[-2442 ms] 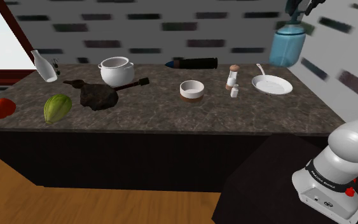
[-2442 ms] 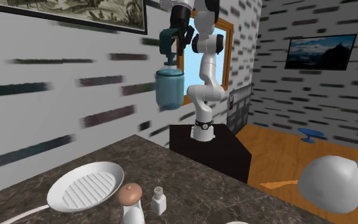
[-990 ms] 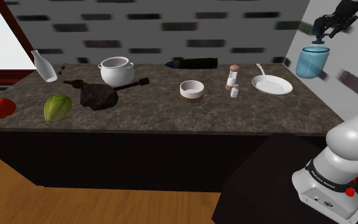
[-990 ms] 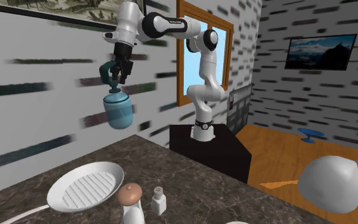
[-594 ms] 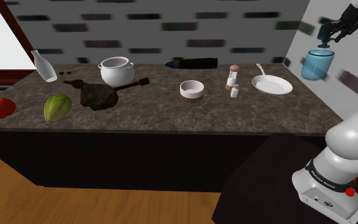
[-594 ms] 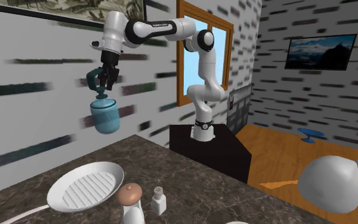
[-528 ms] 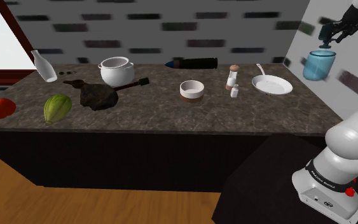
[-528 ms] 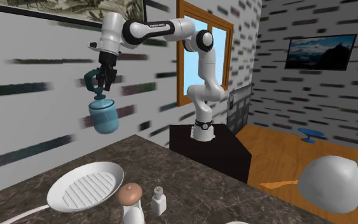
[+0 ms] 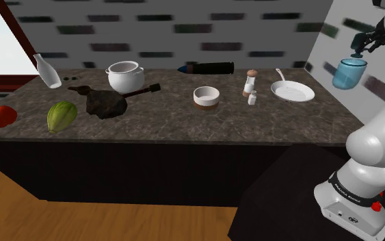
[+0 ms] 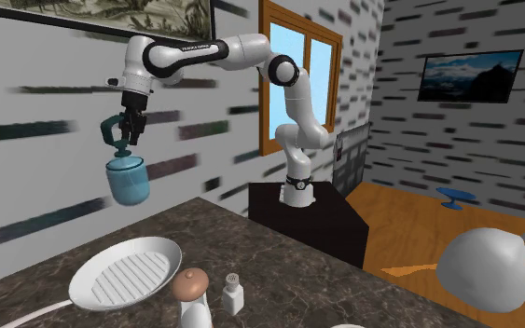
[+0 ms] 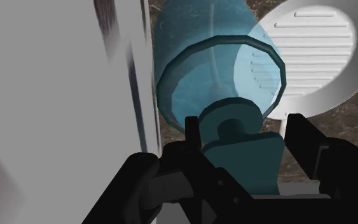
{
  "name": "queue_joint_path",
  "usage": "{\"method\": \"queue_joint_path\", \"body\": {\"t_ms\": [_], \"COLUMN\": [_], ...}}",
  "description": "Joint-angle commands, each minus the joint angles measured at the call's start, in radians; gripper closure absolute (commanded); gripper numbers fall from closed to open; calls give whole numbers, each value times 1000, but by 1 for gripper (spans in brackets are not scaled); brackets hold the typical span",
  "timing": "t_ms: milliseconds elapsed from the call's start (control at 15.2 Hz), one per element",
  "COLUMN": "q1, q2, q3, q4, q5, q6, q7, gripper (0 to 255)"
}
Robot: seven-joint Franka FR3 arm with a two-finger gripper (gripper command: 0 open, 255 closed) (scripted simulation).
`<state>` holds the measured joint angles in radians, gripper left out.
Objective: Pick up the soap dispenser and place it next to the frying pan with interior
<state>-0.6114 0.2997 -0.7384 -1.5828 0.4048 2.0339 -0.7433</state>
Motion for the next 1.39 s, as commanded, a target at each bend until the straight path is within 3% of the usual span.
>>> {"method": "queue_joint_path", "body": {"t_ms": [0,1320], "q1": [-35,-46], "q2": [54,122], "q3": [10,58], "q4": [38,-138], "q5": [44,138], "q6": [0,220], "q7": [-31,-124], "gripper": [255,255]}}
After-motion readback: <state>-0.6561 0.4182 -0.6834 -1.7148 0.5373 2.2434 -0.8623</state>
